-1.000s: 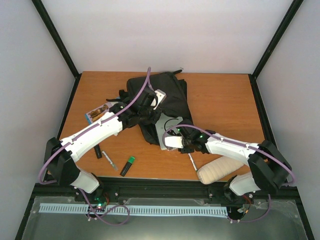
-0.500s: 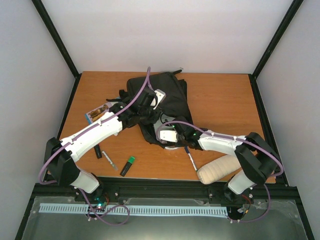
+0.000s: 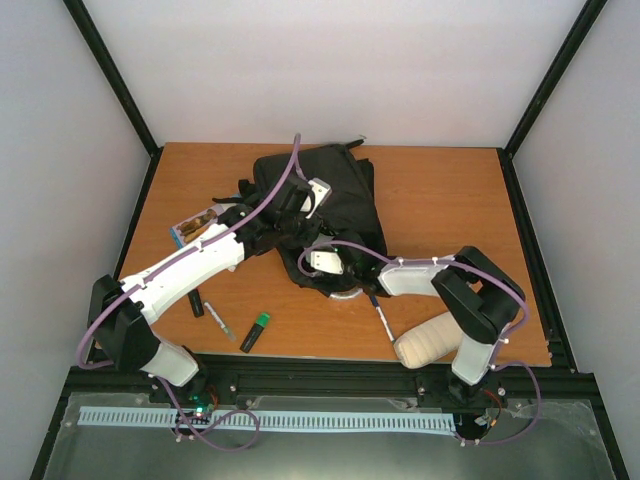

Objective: Pack the student bag
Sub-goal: Place the book in the student bag.

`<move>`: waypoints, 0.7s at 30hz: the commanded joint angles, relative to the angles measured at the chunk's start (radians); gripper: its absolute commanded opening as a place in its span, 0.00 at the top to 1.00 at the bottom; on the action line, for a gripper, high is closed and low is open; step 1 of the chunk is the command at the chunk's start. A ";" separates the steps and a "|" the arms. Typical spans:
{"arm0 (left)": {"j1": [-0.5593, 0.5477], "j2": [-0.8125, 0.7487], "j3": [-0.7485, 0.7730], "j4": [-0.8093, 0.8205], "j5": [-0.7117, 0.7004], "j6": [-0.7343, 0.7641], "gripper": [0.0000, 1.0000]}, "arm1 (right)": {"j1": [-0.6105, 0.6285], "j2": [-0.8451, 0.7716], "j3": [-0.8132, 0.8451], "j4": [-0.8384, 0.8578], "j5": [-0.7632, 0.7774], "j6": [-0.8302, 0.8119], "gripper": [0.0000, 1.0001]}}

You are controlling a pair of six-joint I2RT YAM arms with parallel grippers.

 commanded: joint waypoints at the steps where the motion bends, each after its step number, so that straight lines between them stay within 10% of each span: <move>1: 0.004 -0.060 0.038 0.055 0.016 0.002 0.99 | 0.003 0.049 0.036 0.112 0.043 -0.034 0.88; 21: 0.005 -0.057 0.038 0.054 0.018 0.007 0.99 | -0.047 0.162 0.104 0.157 0.044 -0.038 0.89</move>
